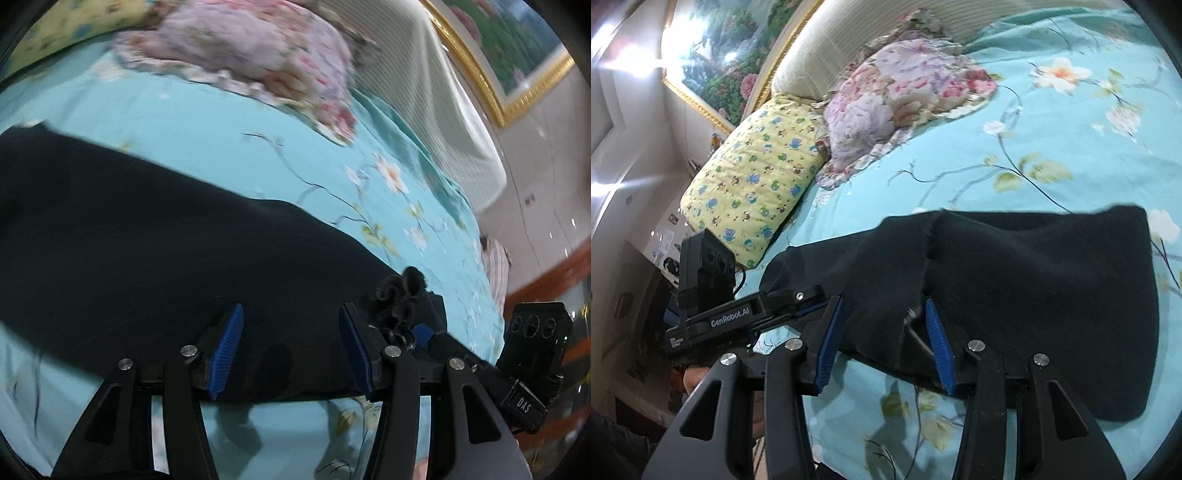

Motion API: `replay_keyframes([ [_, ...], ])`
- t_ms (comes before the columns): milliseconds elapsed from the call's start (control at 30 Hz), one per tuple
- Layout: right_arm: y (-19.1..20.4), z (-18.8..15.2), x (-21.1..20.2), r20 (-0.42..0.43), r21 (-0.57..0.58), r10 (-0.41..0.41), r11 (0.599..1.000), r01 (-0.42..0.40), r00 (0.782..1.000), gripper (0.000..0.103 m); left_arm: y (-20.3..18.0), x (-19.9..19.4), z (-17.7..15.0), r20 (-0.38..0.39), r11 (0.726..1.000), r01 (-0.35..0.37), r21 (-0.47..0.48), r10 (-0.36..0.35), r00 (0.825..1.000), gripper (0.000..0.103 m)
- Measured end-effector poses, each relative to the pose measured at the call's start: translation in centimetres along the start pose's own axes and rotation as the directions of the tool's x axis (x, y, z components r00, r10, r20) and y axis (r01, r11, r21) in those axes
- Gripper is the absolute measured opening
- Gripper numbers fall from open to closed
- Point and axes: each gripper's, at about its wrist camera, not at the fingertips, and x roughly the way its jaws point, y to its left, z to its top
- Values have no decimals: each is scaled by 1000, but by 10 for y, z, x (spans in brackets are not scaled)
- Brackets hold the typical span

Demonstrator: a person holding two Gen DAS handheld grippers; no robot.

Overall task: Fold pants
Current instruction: 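Open both grippers and release the folded black pants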

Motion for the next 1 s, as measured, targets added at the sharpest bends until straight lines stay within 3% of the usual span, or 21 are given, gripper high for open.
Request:
replay_keyframes([
  [100,7,5,6,-3,-22,12,1000,-12,1000,52,15,-12,-3,22,999,-21,-44,22,1000,55],
  [533,50,26,49,-84,-142,71,986,-82,994,53,80,-73,-20,120,968,-116,-224,146,982,59],
  [1000,86,44,102,-201,-231,93,963,-140,975,58,148,-112,-25,185,895,-144,-421,240,953,65],
])
